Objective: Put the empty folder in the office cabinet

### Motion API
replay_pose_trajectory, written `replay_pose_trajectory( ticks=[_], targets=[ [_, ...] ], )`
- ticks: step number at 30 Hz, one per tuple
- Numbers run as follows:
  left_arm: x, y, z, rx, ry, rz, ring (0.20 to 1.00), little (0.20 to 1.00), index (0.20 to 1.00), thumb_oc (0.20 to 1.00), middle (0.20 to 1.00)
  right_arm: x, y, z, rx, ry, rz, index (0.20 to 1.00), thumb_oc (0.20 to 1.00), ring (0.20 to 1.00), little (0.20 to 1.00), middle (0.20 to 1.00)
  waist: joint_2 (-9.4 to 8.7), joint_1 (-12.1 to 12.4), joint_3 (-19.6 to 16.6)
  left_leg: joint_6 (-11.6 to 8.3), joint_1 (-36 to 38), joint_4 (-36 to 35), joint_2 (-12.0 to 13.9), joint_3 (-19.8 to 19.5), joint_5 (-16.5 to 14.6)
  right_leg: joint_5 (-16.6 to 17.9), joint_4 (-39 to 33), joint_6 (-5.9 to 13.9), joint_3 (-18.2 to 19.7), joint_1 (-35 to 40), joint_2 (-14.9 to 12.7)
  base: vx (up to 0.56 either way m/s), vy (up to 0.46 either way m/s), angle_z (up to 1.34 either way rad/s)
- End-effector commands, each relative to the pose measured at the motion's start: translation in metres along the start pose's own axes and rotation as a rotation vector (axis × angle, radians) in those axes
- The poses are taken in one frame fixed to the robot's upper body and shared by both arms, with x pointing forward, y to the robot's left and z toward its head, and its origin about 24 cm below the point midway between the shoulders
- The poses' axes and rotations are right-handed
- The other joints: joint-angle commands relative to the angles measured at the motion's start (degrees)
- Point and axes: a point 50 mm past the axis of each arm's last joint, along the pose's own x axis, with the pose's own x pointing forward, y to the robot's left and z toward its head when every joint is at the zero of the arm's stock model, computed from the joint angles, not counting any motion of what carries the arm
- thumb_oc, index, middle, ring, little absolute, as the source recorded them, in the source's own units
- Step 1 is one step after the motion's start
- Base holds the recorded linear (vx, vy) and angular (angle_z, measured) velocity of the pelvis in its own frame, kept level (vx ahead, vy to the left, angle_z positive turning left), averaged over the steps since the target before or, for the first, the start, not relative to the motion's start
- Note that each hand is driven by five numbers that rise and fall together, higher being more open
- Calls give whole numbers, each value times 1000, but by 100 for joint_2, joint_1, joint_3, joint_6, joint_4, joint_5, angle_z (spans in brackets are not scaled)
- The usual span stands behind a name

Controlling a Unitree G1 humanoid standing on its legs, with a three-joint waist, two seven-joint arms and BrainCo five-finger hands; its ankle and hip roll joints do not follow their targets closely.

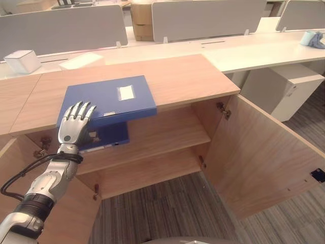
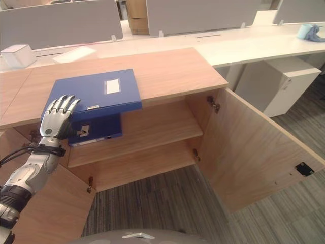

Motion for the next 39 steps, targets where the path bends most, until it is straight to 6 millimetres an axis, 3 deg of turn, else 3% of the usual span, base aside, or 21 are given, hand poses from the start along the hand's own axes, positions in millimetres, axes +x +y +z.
replay_pose_trajectory(
  ticks=[1,16,17,18,27,33,37,39],
  targets=[
    [32,45,-7,66,0,169,1000,1000,1000,1000,1000,2,-16,12,10,-12,-58,1000,1000,1000,1000,1000,-31,-76,19,-282,221,31,193,14,-828,-135,24,453,-82,100,-190,2,5,-10],
    [45,64,-9,110,-9,219,1000,1000,1000,1000,1000,2,-23,16,56,-31,-80,1000,1000,1000,1000,1000,-52,-131,121,-293,-16,31,216,56,-768,-40,24,498,-51,-148,-188,-9,3,-3],
    [45,65,-9,110,-11,222,677,677,677,677,677,2,-23,17,63,-34,-81,1000,1000,1000,1000,1000,-54,-135,130,-293,-60,31,218,58,-757,-25,24,501,-44,-189,-189,-71,11,-1],
    [47,68,-8,103,-17,232,200,200,200,200,200,2,-23,19,81,-39,-83,1000,1000,1000,1000,1000,-65,-140,145,-291,-118,31,220,70,-741,-9,24,506,-36,-245,-183,-64,10,-1],
    [47,69,-8,87,-17,238,200,200,200,200,200,2,-26,19,139,-41,-96,1000,1000,1000,1000,1000,-103,-150,204,-298,-255,31,237,91,-701,38,24,526,-13,-374,-184,-32,8,-3],
    [49,75,-7,77,-20,265,200,200,200,200,200,2,-29,32,190,-76,-109,1000,1000,1000,1000,1000,-142,-130,289,-304,-472,31,250,96,-625,122,24,541,-19,-582,-173,-88,4,0],
    [49,76,1,7,-33,286,200,200,200,200,200,2,-27,30,201,-67,-102,1000,1000,1000,1000,1000,-174,-98,213,-303,-388,31,244,93,-649,109,24,539,-26,-501,-177,-22,0,1],
    [52,92,18,-175,-63,394,200,200,200,200,200,2,-24,29,205,-54,-85,1000,1000,1000,1000,1000,-207,-77,18,-281,-153,31,211,73,-676,97,24,506,-27,-259,-202,32,5,-1]
  ],
)
